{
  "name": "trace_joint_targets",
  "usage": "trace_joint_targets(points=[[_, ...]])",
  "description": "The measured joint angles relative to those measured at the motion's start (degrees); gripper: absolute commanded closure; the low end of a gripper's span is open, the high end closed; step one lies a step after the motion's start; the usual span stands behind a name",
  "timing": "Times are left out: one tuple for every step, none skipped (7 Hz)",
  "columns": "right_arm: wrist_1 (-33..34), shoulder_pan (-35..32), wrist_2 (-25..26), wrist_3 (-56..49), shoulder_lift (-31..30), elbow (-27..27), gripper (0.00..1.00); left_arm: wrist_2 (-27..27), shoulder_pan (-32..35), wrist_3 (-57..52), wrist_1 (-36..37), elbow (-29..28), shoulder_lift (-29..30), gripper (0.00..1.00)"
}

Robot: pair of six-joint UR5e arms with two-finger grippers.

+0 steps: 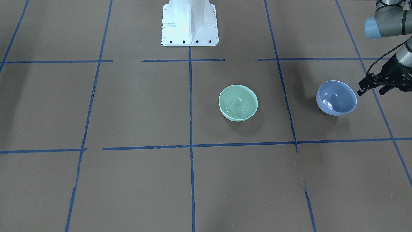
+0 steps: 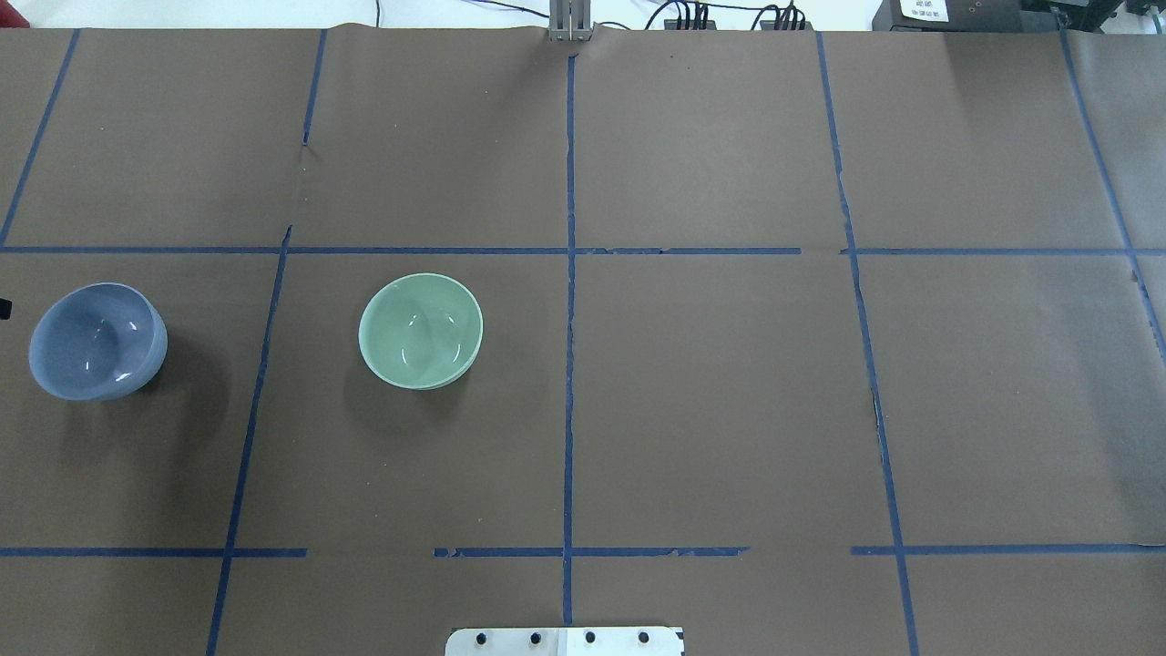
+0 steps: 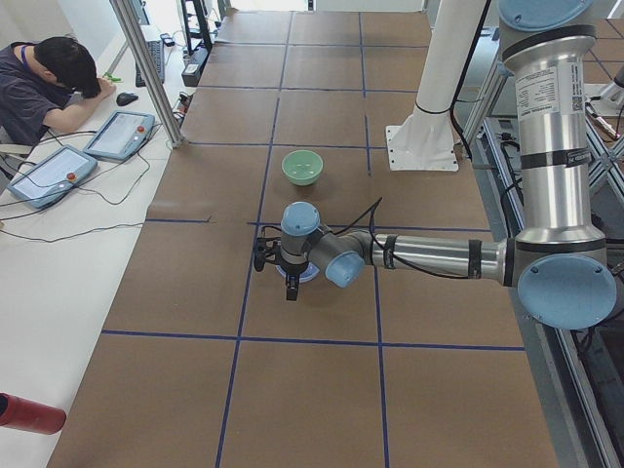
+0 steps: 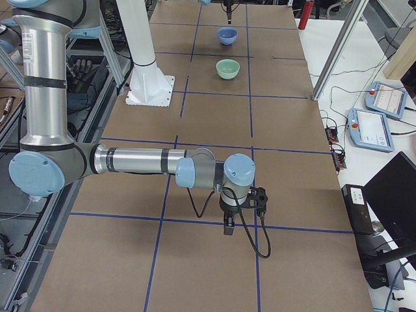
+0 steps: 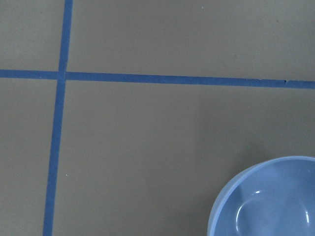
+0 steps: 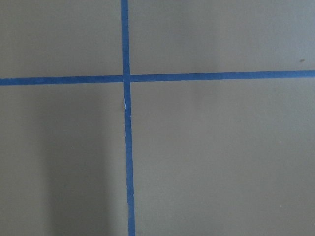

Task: Stack blue bowl on green bowl
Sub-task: 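Close the left gripper on the rim of the blue bowl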

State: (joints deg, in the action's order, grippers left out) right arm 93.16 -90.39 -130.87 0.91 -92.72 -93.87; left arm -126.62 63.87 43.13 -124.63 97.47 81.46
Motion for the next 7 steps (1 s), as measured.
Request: trace_joint_targets(points=[[0.00, 0.03, 0.00, -0.02, 0.00, 0.00, 0.00, 0.14, -1.43, 1.31, -0.09, 0.00, 0.24, 0.15], [0.00, 0.02, 0.00, -0.01, 0.00, 0.00, 0.00, 0.15, -2.52, 1.91, -0.12, -0.07, 0.42, 0.20], [0.00, 0.01, 0.00, 0.01, 0.00, 0.00, 0.00, 0.15, -3.19, 2.16, -0.15, -0.40, 0.52, 0.26], [0.00, 0.02, 0.00, -0.01, 0.02, 0.00, 0.00, 0.15, -3.59, 2.20, -0.19, -0.97, 0.58, 0.57], [0.00, 0.02, 0.00, -0.01, 0.03, 0.00, 0.00, 0.08, -3.81, 2.29, -0.23, -1.35, 0.69, 0.89], [0.00, 0.02, 0.00, 0.01, 0.02, 0.00, 0.00, -0.15, -3.88, 2.54, -0.20, -1.50, 0.83, 1.00], [0.00, 0.01, 0.00, -0.01, 0.01, 0.00, 0.00, -0.44, -3.90, 2.96, -0.07, -1.51, 0.94, 1.00]])
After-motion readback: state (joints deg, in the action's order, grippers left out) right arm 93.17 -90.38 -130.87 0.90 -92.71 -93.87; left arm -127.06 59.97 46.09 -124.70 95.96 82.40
